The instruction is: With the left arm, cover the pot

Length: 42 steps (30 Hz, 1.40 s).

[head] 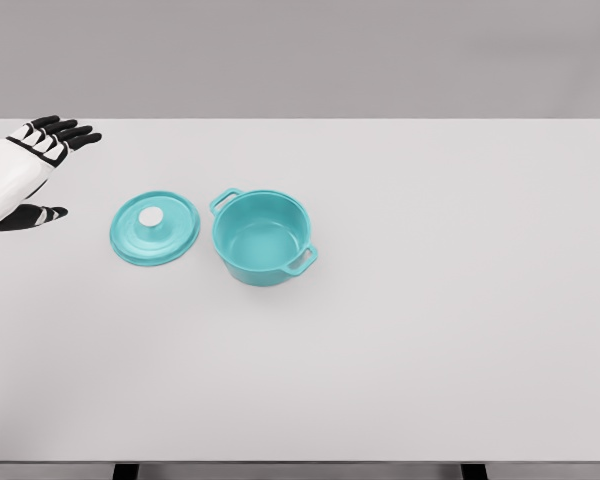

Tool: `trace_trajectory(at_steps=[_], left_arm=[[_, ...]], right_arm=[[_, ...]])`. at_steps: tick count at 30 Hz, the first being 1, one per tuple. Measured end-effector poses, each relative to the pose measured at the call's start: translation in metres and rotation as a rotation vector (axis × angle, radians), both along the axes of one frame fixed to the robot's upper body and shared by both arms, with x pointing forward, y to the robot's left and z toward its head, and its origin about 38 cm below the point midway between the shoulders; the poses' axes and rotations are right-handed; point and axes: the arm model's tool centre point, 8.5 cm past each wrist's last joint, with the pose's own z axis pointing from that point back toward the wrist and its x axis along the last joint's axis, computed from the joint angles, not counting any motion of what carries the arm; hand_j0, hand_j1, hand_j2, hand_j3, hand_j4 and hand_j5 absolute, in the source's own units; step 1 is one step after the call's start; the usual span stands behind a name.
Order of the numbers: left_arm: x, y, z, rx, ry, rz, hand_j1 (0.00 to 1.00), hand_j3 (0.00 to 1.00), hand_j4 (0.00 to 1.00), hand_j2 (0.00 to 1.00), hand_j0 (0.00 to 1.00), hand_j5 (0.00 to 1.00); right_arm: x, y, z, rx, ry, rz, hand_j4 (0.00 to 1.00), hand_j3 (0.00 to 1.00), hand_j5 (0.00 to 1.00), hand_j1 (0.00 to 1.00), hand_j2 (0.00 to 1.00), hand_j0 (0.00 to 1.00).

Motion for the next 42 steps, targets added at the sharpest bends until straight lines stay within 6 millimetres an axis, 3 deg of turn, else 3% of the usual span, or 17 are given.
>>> trace_trajectory(at_steps=[11, 15, 17, 19, 23, 30, 34, 42], left_arm=[[0.005, -0.004, -0.001, 0.010, 0.015, -0.012, 1.00, 1.00, 1.00, 1.00, 1.00, 1.00], [0.031, -0.013, 0.020, 0.037, 0.005, -0.033, 1.00, 1.00, 1.00, 1.00, 1.00, 1.00], [0.042, -0.016, 0.013, 0.034, 0.044, -0.042, 0.91, 0.91, 0.91, 0.91, 0.91, 0.91], [0.048, -0.019, 0.002, 0.025, 0.089, -0.053, 0.91, 0.91, 0.91, 0.91, 0.91, 0.91], [0.063, -0.026, 0.001, 0.005, 0.156, -0.099, 0.91, 0.91, 0.91, 0.91, 0.91, 0.91], [0.052, -0.029, -0.037, -0.008, 0.315, -0.144, 0.87, 0.87, 0.87, 0.87, 0.87, 0.87], [0.050, -0.031, -0.044, -0.008, 0.339, -0.151, 0.80, 0.80, 0.80, 0.80, 0.80, 0.80], [0.050, -0.034, -0.049, -0.010, 0.353, -0.156, 0.79, 0.79, 0.79, 0.79, 0.79, 0.79]], right_arm=[[0.000, 0.000, 0.000, 0.000, 0.000, 0.000, 1.00, 1.00, 1.00, 1.00, 1.00, 1.00], [0.000, 0.000, 0.000, 0.000, 0.000, 0.000, 1.00, 1.00, 1.00, 1.00, 1.00, 1.00], [0.000, 0.000, 0.000, 0.000, 0.000, 0.000, 1.00, 1.00, 1.00, 1.00, 1.00, 1.00], [0.000, 0.000, 0.000, 0.000, 0.000, 0.000, 1.00, 1.00, 1.00, 1.00, 1.00, 1.00], [0.000, 0.000, 0.000, 0.000, 0.000, 0.000, 1.00, 1.00, 1.00, 1.00, 1.00, 1.00], [0.000, 0.000, 0.000, 0.000, 0.000, 0.000, 1.00, 1.00, 1.00, 1.00, 1.00, 1.00], [0.000, 0.000, 0.000, 0.000, 0.000, 0.000, 1.00, 1.00, 1.00, 1.00, 1.00, 1.00], [0.000, 0.000, 0.000, 0.000, 0.000, 0.000, 1.00, 1.00, 1.00, 1.00, 1.00, 1.00]])
